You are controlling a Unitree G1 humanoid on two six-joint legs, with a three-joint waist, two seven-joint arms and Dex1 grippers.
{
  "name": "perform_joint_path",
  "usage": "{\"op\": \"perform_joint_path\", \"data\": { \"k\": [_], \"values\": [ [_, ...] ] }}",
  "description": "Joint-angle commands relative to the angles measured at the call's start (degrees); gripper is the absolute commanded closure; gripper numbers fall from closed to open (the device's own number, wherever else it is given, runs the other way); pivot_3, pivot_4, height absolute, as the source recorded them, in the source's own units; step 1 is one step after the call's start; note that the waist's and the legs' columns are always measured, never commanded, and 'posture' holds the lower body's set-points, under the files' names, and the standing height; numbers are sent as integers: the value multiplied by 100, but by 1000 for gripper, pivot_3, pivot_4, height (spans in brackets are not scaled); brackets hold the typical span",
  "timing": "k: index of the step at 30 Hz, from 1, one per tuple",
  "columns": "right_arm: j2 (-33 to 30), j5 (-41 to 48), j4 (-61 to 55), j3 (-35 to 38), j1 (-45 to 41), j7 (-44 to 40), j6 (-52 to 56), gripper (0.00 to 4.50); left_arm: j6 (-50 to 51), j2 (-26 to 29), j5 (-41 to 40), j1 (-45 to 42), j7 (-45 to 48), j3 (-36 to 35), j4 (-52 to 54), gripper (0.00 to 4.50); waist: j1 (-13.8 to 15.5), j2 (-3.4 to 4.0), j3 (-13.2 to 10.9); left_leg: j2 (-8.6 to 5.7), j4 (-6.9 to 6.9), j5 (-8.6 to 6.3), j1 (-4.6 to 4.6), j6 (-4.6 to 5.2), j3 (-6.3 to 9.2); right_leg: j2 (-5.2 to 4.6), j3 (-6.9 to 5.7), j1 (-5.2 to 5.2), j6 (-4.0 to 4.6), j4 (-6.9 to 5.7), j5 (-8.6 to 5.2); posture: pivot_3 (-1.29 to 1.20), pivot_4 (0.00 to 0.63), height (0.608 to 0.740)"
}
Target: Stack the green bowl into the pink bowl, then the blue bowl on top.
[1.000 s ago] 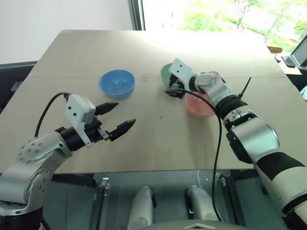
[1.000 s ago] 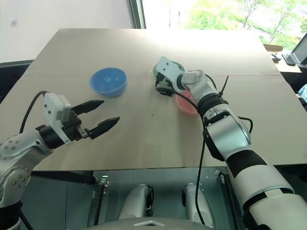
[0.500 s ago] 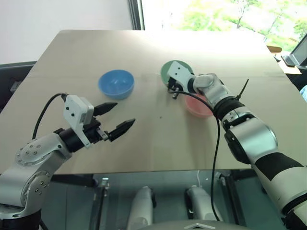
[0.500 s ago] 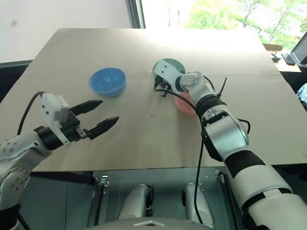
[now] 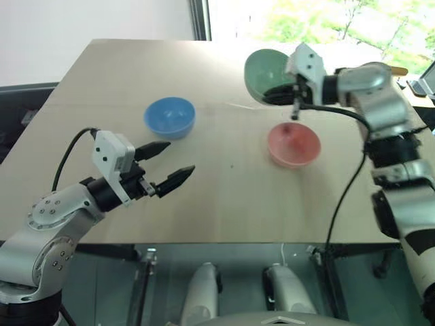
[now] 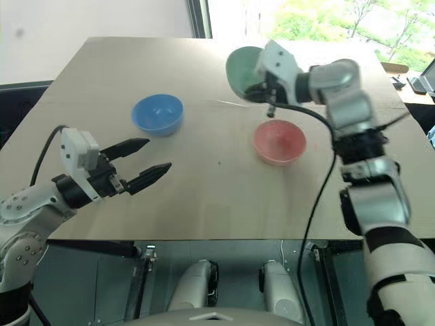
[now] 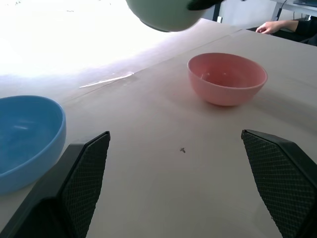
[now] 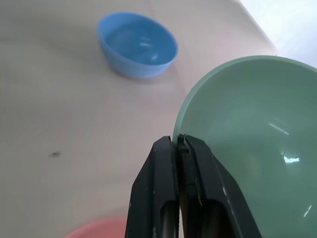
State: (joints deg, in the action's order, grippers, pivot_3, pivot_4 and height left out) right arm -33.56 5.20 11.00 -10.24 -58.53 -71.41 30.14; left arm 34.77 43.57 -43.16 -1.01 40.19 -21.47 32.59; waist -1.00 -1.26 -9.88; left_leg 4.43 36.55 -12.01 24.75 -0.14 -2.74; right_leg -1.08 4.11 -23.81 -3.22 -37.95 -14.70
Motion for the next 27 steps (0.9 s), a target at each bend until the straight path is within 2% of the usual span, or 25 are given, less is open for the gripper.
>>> {"op": "perform_joint_path", "data": {
  "k": [1, 5, 10, 13, 17, 19, 21, 22, 27],
  "values": [
    [-531, 540, -1555, 255, 322, -153, 1207, 4453, -161, 23, -246, -122, 370, -5, 5, 0, -8, 5, -3, 0, 0, 0, 0, 0, 0, 1, 1, -1, 0, -2, 0, 0, 150, 740],
    [-972, 868, -2475, 330, 923, 79, 1997, 4453, -189, 203, -622, -218, 1198, -46, -163, 0, -9, 2, -1, 0, 4, 0, -5, 0, 1, 3, 2, 0, 0, -7, -1, 0, 150, 740],
    [-1144, 929, -2685, 276, 1258, 455, 2176, 4453, -178, 483, -757, -367, 1834, -40, -449, 0, -4, 2, -2, 0, 18, 0, -1, 0, 0, 3, 4, 1, -1, -7, -2, 0, 150, 740],
    [-1150, 926, -2583, 251, 1384, 641, 2101, 3587, -194, 534, -726, -444, 1942, 2, -542, 0, 1, 2, -2, 0, 22, 0, 0, 0, 0, 3, 4, 2, -1, -7, -2, 0, 150, 740],
    [-1158, 929, -2552, 292, 1469, 863, 2008, 1981, -187, 513, -616, -513, 1850, 40, -574, 0, 8, 2, -2, 0, 22, 0, 2, 1, 1, 3, 4, 2, -1, -6, -2, 0, 150, 740],
    [-1084, 1136, -2799, 694, 1648, 1057, 2003, 1133, -231, 461, -272, -579, 1445, 110, -587, 0, 10, 2, -2, 0, 22, 0, 2, 1, 1, 3, 4, 2, -1, -6, -2, 0, 150, 740],
    [-802, 1247, -3013, 1201, 1861, 1466, 1549, 315, -198, 424, 31, -732, 991, 167, -698, 0, 23, 1, -1, 0, 22, 0, 2, 1, 4, 4, 2, 3, -2, -7, -2, 0, 150, 740],
    [-657, 1381, -3106, 1427, 1950, 1608, 1460, 90, -254, 415, 222, -824, 827, 218, -765, 0, 24, 0, -1, 0, 22, 0, 2, 1, 5, 5, 2, 3, -2, -7, -2, 0, 150, 740],
    [-123, 1819, -3564, 1920, 2465, 2015, 951, 90, -711, 559, 1903, -1220, -207, 796, -979, 0, 35, -4, 2, -1, 26, 0, 1, 1, 13, 7, -2, 12, -3, -6, -1, 0, 150, 740]
  ]
}}
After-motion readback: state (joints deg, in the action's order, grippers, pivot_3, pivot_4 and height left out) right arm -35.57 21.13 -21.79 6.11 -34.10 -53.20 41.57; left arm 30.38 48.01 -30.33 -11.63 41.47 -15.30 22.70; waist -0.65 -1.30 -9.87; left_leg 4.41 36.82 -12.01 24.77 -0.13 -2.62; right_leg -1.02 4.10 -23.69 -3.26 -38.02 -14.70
